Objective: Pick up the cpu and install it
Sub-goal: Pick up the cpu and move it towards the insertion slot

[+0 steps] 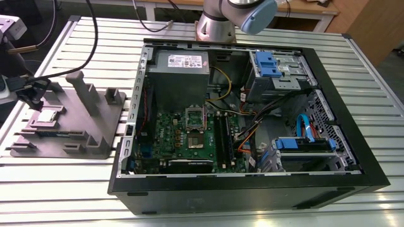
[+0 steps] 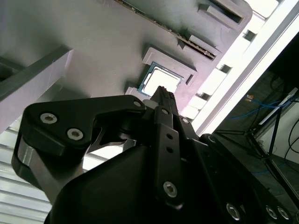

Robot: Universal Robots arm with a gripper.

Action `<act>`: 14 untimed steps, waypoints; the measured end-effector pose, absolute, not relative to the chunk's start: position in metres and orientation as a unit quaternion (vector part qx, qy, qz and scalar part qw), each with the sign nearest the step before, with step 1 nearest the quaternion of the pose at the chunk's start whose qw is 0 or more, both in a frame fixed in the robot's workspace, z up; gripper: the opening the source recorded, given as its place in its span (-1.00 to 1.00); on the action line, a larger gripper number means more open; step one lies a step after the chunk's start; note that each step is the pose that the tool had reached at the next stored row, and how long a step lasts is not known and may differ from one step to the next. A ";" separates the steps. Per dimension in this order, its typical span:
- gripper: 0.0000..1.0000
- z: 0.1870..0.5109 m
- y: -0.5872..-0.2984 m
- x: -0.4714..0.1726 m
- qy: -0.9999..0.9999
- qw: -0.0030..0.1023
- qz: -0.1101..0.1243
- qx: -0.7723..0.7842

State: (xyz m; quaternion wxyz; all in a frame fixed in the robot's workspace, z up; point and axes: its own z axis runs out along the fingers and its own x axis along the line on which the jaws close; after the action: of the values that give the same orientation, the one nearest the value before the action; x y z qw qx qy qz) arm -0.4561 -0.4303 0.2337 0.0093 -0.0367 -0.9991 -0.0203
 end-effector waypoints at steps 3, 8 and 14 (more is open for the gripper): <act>-0.80 0.229 -0.430 -0.456 -0.999 0.009 -0.020 -0.037; -0.80 0.222 -0.430 -0.456 -0.999 0.009 -0.020 -0.037; -0.80 0.220 -0.430 -0.456 -0.999 0.009 -0.020 -0.037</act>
State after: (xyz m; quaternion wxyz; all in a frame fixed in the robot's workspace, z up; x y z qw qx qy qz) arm -0.4561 -0.4303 0.2198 0.0088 -0.0367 -0.9991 -0.0205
